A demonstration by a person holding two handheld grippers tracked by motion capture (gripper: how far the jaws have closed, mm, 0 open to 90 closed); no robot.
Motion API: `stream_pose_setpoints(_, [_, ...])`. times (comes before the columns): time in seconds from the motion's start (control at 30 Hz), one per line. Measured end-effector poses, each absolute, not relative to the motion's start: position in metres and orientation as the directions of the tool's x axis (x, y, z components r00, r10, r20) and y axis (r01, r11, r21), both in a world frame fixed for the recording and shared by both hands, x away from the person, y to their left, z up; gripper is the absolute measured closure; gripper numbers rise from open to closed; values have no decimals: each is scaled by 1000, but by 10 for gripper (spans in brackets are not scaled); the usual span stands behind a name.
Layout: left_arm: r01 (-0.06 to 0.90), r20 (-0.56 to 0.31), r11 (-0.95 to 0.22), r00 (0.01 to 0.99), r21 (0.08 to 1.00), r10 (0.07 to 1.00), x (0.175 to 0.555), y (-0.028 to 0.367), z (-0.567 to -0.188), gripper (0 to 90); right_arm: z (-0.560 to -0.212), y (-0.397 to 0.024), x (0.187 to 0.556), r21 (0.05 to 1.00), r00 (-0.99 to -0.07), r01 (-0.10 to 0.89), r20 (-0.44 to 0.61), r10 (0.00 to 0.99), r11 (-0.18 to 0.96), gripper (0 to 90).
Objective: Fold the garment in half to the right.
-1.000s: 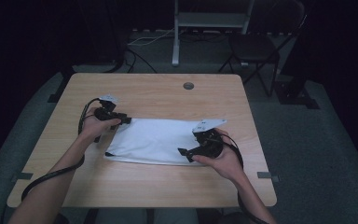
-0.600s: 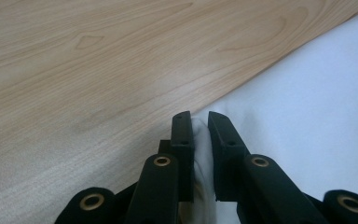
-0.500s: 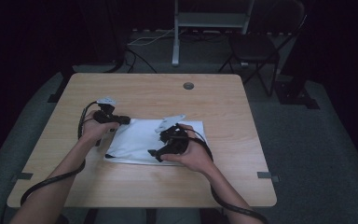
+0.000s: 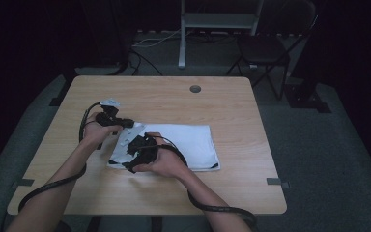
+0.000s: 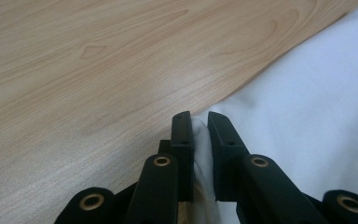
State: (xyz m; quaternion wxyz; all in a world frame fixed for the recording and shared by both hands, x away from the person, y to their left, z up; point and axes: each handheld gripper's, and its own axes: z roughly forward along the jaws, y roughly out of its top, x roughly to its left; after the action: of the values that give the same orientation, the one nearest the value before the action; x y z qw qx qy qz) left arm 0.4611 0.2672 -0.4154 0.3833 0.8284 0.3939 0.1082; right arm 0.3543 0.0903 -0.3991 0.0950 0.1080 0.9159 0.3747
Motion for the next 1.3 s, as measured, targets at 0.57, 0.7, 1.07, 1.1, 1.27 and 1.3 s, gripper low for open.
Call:
stream_pose_setpoints(0.57, [566,-122,-402,673,720,730,460,270,-413,814,-421,145,353,663,-967,100,-110,228,742,532])
stream_pose_setpoints(0.7, [565,-123,-404,676,719,726,459,269,-411,814,-424,149,353,651,-967,98,-117,227,753,552])
stream_pose_setpoints(1.07, [566,-125,-406,678,718,725,458,271,-414,814,-430,145,356,687,-964,173,-28,263,706,651])
stream_pose_setpoints(1.1, [568,-128,-404,677,717,725,458,271,-414,813,-430,144,356,689,-962,184,-19,272,701,670])
stream_pose_setpoints(1.27, [569,-126,-410,679,713,723,457,271,-411,814,-431,141,358,700,-954,215,2,299,681,796])
stream_pose_setpoints(1.3, [568,-126,-410,679,714,723,457,271,-411,814,-431,142,358,699,-953,219,3,303,681,803])
